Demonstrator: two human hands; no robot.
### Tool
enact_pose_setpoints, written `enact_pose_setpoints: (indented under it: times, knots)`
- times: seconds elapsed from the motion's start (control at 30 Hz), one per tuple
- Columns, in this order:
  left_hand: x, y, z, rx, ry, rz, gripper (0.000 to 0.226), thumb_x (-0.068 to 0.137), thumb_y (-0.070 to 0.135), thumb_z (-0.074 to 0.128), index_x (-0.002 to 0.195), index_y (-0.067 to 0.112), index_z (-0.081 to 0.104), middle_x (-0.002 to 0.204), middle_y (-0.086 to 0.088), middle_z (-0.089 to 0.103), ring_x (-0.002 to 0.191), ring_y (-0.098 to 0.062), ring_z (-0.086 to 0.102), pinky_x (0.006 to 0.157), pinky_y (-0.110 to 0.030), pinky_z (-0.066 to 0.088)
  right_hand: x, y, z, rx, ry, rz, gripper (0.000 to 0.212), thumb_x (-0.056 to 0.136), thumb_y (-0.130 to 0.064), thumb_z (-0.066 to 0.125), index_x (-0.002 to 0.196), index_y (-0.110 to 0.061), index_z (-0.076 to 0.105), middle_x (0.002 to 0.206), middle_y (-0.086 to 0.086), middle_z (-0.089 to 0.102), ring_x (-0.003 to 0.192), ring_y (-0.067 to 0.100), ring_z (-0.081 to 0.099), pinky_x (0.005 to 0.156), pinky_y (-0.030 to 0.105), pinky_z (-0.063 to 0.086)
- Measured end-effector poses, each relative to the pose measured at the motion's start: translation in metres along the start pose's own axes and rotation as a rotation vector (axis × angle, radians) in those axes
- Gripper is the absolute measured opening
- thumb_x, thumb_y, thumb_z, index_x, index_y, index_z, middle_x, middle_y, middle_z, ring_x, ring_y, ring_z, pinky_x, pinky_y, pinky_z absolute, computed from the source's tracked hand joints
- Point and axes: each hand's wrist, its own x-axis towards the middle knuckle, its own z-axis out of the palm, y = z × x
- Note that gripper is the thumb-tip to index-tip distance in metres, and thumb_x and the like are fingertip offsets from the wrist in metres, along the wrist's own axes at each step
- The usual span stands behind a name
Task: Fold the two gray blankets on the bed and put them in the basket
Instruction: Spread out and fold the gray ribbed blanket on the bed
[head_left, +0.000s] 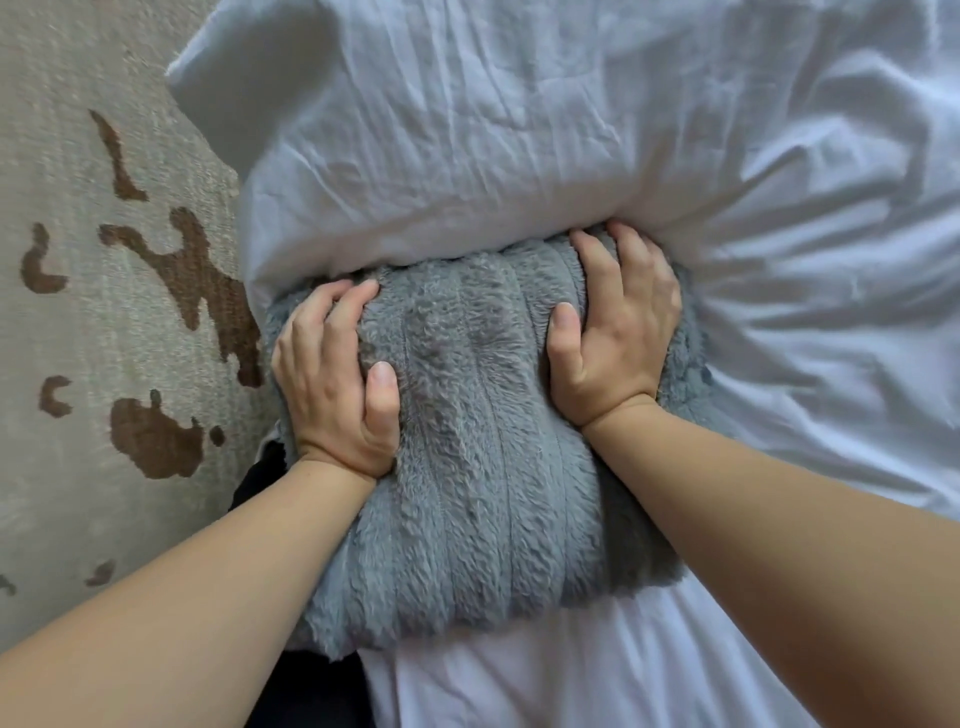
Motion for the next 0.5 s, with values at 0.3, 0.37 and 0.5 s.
enact_pose_setpoints:
  times: [0.3, 0.37, 0.5]
  knots:
    - [-0.002, -0.007, 0.006, -0.031, 0.054, 0.038, 0.066, 0.085, 0.039, 0.024, 0.127, -0.001, 0.054, 0.127, -0.022, 0.054, 0.119, -0.036, 0.05, 0.102, -0.036, 0.031, -0.001, -0.002, 0.001, -0.014, -0.002, 0.036, 0.067, 0.08, -0.049, 0.027, 0.128, -0.014, 0.059, 0.137, 0.015, 0.05, 0.13, 0.036, 0.042, 0.11, 0.047, 0.025]
    - [0.0, -0.008, 0.008, -0.033, 0.056, 0.046, 0.065, 0.085, 0.038, 0.024, 0.127, -0.001, 0.055, 0.127, -0.022, 0.054, 0.118, -0.036, 0.05, 0.102, -0.038, 0.033, 0.002, -0.002, 0.002, -0.032, -0.003, 0.037, 0.068, 0.081, -0.05, 0.025, 0.129, -0.016, 0.058, 0.138, 0.013, 0.05, 0.13, 0.034, 0.041, 0.11, 0.046, 0.025]
    - [-0.002, -0.007, 0.004, -0.036, 0.06, 0.044, 0.064, 0.085, 0.039, 0.025, 0.127, 0.002, 0.055, 0.128, -0.019, 0.054, 0.118, -0.034, 0.05, 0.102, -0.04, 0.034, 0.0, -0.001, -0.001, -0.051, -0.002, 0.027, 0.067, 0.081, -0.05, 0.023, 0.128, -0.015, 0.058, 0.136, 0.01, 0.05, 0.129, 0.032, 0.042, 0.109, 0.043, 0.027]
